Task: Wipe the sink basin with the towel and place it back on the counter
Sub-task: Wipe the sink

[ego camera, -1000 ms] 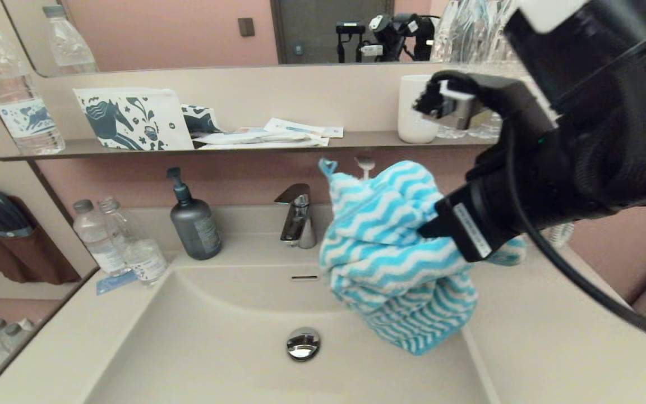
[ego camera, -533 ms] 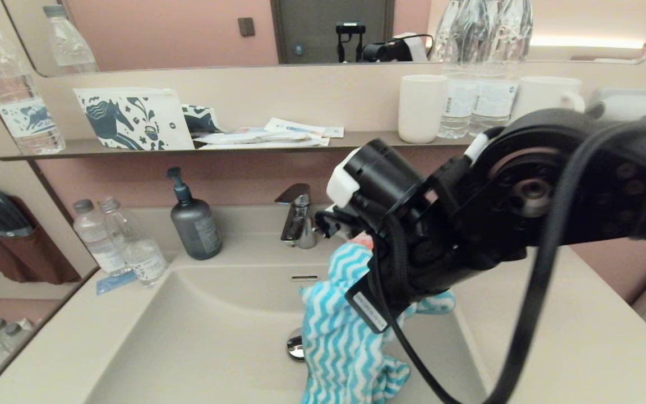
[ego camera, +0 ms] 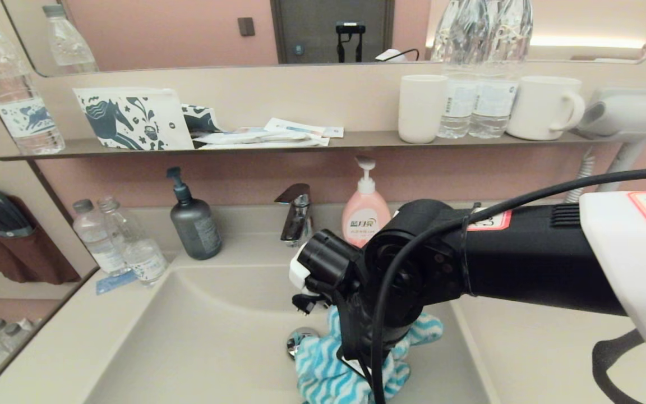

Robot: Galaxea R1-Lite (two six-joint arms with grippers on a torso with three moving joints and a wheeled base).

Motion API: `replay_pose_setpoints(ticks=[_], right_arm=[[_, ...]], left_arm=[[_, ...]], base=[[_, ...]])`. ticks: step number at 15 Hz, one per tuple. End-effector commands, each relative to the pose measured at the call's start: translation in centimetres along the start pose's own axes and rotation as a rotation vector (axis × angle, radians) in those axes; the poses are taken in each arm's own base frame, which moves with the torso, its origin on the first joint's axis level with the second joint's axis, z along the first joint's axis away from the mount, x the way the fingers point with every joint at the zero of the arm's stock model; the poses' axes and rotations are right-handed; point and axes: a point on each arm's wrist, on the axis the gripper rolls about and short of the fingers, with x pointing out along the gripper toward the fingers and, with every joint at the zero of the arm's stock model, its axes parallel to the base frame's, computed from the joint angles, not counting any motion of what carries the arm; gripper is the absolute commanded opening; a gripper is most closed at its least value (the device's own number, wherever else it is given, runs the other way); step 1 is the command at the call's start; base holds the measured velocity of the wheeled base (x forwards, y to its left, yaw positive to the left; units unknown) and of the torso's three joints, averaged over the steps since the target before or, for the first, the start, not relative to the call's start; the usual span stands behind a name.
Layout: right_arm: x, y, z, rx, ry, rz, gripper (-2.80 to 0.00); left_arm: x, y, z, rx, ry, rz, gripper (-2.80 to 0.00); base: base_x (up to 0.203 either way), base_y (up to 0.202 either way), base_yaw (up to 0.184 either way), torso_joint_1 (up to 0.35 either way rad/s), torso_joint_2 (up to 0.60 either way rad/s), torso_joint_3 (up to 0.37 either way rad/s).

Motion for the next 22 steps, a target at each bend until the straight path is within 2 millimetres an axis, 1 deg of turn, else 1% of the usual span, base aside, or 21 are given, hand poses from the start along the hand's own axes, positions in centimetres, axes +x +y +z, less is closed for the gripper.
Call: replay_pose_setpoints(ticks=[1,5,9,11,12,15,18,20,22], right_arm=[[1.9,0.6,-0.4,-0.068,0.097,-0.03,-2.8],[4.2,2.5,-0.3,-0.152,0.158,-0.044,-2.8],[7.5,4.1,-0.1,-0.201,0.216,-0.047,-2.8],[9.1,4.6,0.2,-0.198,0.23,-0.052,-2.8],[9.4,4.7,0.2,-0.194,0.232,-0.044,-2.8],[11.7,5.3,-0.1,-0.185,0.269,0.0,-2.8],[14.1,5.9,0.4,-0.121,0.222,0.026,-2.8],[14.7,6.3,1.0,-0.098,0.169,0.075,-2.8],[15.2,6.5,1.6,-0.068,0.102,0.088,-2.8]], left_arm=[[0.0,0.0,0.0,0.0,0.001,0.001,-2.8],[0.0,0.0,0.0,0.001,0.001,0.001,-2.8],[0.0,0.0,0.0,0.0,0.001,0.001,-2.8],[0.0,0.0,0.0,0.0,0.002,0.001,-2.8],[0.0,0.0,0.0,0.0,0.002,0.001,-2.8],[0.0,0.0,0.0,0.0,0.001,0.001,-2.8],[0.0,0.0,0.0,0.0,0.0,0.001,-2.8],[0.0,0.0,0.0,0.001,0.0,0.001,-2.8],[0.0,0.0,0.0,0.0,0.002,0.001,-2.8]], base=[[0.0,0.0,0.0,0.0,0.0,0.0],[0.0,0.0,0.0,0.0,0.0,0.0],[0.0,0.0,0.0,0.0,0.0,0.0],[0.0,0.0,0.0,0.0,0.0,0.0],[0.0,0.0,0.0,0.0,0.0,0.0],[0.0,0.0,0.0,0.0,0.0,0.0],[0.0,0.0,0.0,0.0,0.0,0.0],[0.0,0.0,0.0,0.0,0.0,0.0],[0.0,0.0,0.0,0.0,0.0,0.0]])
